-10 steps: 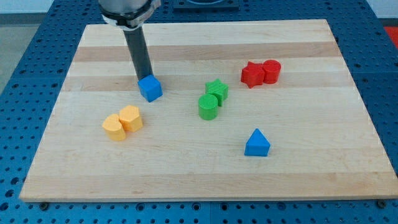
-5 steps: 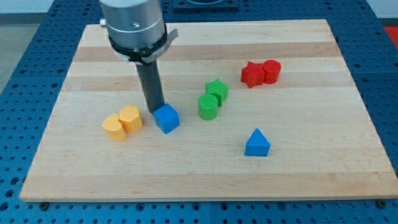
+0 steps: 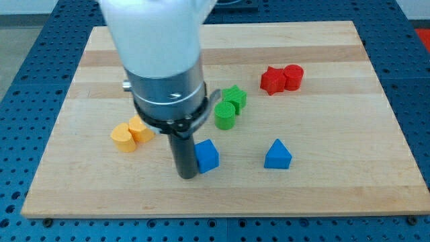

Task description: Place the blue cube left to the blue triangle

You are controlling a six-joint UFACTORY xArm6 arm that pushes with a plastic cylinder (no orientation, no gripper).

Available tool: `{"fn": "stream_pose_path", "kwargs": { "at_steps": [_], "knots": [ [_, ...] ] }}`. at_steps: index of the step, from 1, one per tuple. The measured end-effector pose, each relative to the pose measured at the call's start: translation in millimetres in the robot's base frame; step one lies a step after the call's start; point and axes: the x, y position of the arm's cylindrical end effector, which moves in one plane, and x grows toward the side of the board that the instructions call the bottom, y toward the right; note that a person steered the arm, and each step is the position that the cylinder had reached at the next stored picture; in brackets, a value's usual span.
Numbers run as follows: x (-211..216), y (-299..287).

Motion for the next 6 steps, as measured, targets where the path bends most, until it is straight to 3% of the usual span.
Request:
{"fn": "stream_pose_path", "kwargs": {
  "at_steps": [5,6],
  "knots": [
    [-15,-12],
    [-20,7]
  ]
}}
